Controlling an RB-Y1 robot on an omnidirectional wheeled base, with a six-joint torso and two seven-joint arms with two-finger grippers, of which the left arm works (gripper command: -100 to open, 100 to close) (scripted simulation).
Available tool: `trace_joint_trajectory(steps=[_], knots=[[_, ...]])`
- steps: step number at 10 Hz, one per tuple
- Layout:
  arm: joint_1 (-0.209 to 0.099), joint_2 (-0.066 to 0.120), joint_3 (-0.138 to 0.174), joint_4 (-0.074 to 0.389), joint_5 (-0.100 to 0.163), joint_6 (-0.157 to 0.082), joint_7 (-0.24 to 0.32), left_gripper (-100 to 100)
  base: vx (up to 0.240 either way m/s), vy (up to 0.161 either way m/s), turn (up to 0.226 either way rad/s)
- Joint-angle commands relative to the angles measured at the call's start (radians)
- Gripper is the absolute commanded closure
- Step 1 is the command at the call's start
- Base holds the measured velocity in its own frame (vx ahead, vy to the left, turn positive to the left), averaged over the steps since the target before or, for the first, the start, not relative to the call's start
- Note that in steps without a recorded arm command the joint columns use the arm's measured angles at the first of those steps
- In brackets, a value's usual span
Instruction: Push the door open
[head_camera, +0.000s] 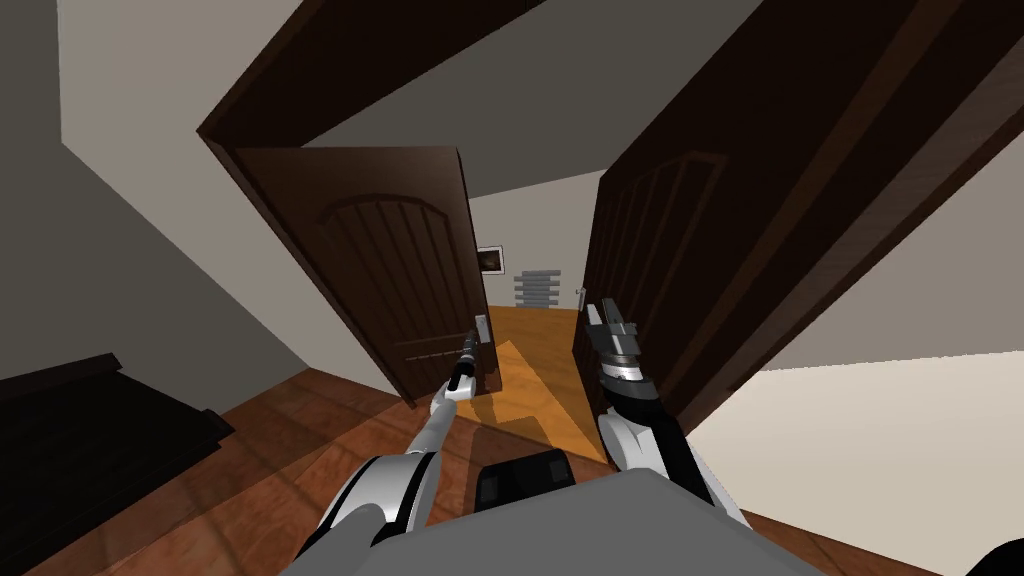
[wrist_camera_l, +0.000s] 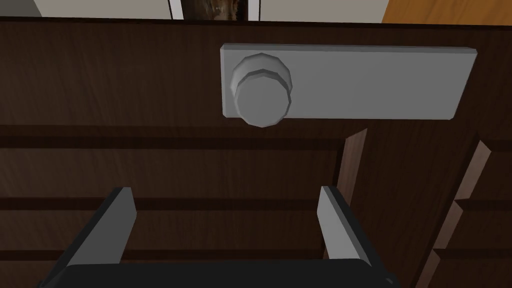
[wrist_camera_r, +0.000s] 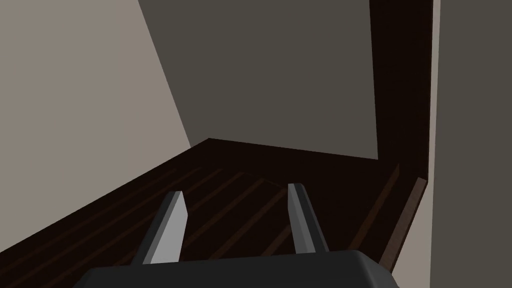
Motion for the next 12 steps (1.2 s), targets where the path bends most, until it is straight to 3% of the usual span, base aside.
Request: trace_joint_trajectory(steps=[1,7,8,12], knots=[[0.002,0.003,0.002,-0.004,0.001,0.0,-0.001,-100,0.184,0.006,-0.015],[0.005,0.005,0.01,-0.004,0.003,-0.006,-0.005,-100,0.196,-0.021,-0.022],[0.005,0.005,0.01,-0.004,0.003,-0.006,-0.005,100,-0.017,0.001,0.005],[0.005,0.005,0.01,-0.004,0.003,-0.006,-0.005,100,-0.026,0.003,-0.002]])
